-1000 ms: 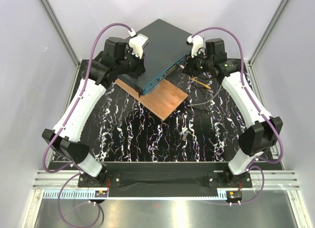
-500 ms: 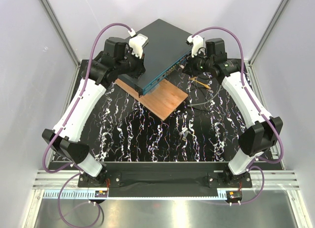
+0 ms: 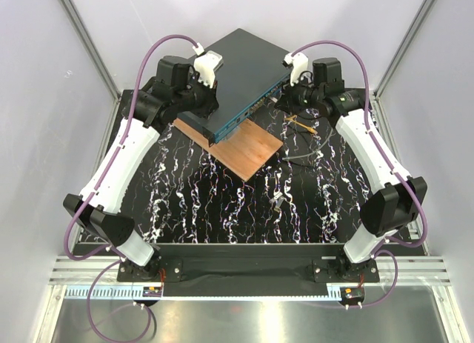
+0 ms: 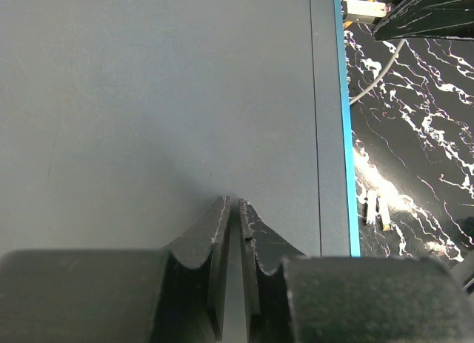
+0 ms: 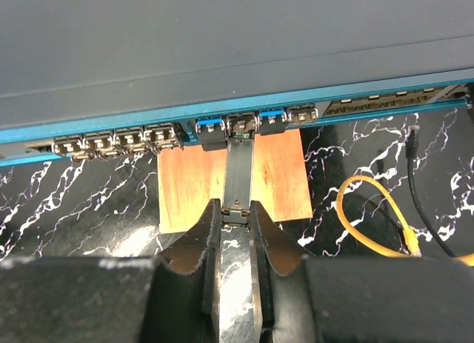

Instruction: Insert the plug into the switch port

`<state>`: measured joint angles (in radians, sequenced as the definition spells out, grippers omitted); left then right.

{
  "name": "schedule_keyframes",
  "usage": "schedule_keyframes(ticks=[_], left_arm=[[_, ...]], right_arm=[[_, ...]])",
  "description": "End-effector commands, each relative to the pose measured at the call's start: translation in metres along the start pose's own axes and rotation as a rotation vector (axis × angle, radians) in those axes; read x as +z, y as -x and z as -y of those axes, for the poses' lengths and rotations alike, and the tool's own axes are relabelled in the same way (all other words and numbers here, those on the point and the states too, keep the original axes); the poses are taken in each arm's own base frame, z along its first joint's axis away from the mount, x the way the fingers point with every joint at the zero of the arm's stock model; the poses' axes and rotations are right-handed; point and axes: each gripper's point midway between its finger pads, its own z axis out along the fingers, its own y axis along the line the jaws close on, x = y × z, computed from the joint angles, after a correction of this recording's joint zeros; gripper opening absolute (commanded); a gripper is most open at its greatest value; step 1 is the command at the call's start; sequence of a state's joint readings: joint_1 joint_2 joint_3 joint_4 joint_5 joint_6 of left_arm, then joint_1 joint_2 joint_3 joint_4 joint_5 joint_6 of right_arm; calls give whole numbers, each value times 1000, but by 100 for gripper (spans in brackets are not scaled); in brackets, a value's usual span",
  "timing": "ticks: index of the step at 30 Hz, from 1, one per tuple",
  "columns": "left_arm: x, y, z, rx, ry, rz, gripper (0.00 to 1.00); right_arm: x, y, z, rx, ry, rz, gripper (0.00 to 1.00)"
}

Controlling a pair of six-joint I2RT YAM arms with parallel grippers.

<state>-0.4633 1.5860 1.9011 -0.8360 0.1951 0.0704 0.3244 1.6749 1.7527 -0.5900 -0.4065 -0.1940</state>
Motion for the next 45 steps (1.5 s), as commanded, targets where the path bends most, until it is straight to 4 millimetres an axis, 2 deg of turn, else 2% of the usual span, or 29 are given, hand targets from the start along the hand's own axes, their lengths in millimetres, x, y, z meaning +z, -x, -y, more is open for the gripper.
schedule_keyframes(ticks=[1,8,14,21,30,40,45], left_arm=[[-3,12,0,1,-6,44,14],[-3,10,0,1,-4,39,14],[-2,7,-1,-1,-1,32,14],[-2,8,-1,-5,-4,36,14],[-1,8,-1,-4,-3,33,14],[0,8,-1,-1,-6,34,14],[0,10,-1,4,-4,38,14]], right_arm=[[-6,43,-15,-112,84,179,0],[1,28,-17,-161,159,179,0],[-3,24,-22,-229,195,170,0],[-6,32,-21,-248,196,181,0],[11,25,-28,-139,274,161,0],[15,42,-24,-147,265,194,0],[20,45,-23,-142,281,184,0]])
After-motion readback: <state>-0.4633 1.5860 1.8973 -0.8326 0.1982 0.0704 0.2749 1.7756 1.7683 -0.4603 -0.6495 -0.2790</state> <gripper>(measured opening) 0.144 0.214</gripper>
